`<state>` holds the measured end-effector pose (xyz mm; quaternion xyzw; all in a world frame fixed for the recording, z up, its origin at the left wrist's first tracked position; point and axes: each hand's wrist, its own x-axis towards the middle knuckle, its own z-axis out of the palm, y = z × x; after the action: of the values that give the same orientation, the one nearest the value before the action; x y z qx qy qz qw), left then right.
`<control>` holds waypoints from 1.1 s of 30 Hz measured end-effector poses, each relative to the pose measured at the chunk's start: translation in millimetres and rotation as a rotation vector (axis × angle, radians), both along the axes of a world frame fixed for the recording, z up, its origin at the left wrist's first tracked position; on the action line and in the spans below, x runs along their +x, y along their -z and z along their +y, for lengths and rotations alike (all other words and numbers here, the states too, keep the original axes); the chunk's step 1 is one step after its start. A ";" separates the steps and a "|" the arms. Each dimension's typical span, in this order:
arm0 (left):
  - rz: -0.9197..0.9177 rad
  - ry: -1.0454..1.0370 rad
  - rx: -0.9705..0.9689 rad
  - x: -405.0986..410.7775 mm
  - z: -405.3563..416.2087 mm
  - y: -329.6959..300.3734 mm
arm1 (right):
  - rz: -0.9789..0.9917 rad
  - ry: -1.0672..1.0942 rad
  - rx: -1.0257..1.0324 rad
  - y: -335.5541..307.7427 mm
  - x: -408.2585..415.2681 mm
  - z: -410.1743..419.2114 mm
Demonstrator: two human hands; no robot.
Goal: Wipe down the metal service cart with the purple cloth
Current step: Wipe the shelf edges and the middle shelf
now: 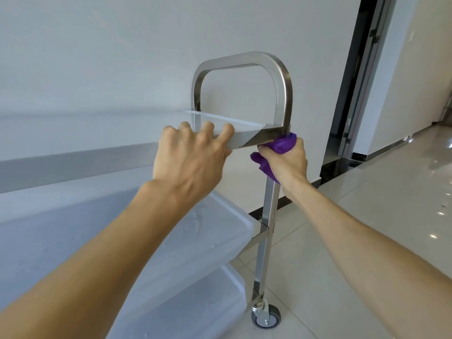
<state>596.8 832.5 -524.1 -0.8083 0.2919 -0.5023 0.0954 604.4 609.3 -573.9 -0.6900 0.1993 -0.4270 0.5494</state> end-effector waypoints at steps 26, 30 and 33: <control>0.503 0.165 -0.153 -60.0 66.4 129.4 | 0.052 -0.296 0.018 153.4 -8.7 -15.5; 0.658 -0.015 -0.111 -56.7 115.9 161.6 | 0.114 -0.357 0.026 148.1 -31.7 -12.0; 0.741 -0.024 -0.076 -49.6 131.9 171.3 | 0.025 -0.308 0.058 144.4 -59.3 1.5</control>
<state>547.2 964.5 -695.4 -0.9417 0.2781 -0.1847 -0.0409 545.1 610.8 -718.3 -0.7016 0.1104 -0.3231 0.6254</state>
